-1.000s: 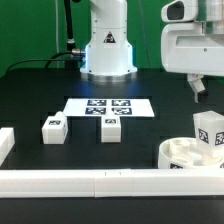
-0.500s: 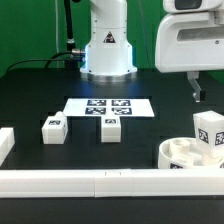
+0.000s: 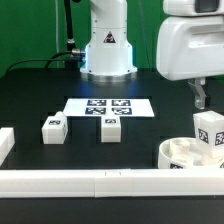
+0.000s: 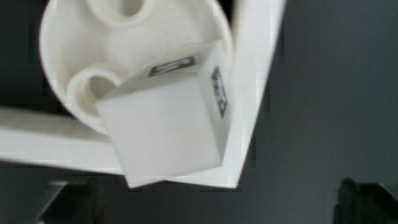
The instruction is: Assemble stool
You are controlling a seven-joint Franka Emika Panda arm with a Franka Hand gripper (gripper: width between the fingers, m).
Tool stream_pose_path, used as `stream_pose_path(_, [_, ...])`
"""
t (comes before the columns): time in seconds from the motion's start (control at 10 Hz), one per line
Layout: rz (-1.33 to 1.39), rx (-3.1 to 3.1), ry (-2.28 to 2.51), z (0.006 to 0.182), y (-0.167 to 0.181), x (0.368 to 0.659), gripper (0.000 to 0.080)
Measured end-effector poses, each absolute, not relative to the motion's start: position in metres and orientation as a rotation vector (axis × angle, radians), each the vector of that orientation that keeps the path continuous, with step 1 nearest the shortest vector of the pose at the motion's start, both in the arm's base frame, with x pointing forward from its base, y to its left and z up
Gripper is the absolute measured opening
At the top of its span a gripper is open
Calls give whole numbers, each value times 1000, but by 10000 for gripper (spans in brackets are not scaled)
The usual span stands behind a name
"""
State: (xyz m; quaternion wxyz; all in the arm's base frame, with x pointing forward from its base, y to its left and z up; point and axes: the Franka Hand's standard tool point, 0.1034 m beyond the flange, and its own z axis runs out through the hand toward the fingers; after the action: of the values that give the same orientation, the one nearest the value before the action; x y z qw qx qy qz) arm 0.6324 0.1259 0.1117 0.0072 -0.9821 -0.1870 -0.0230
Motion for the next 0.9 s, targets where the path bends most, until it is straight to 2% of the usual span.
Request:
stream_pose_path(0.2, [-67,-2993,-1036,115,124,635,648])
stream_pose_path(0.7, [-61,-2791,-1520,114,120,636,648])
stream_pose_path(0.9, [-60,-2590,-1905,111,119,635,648])
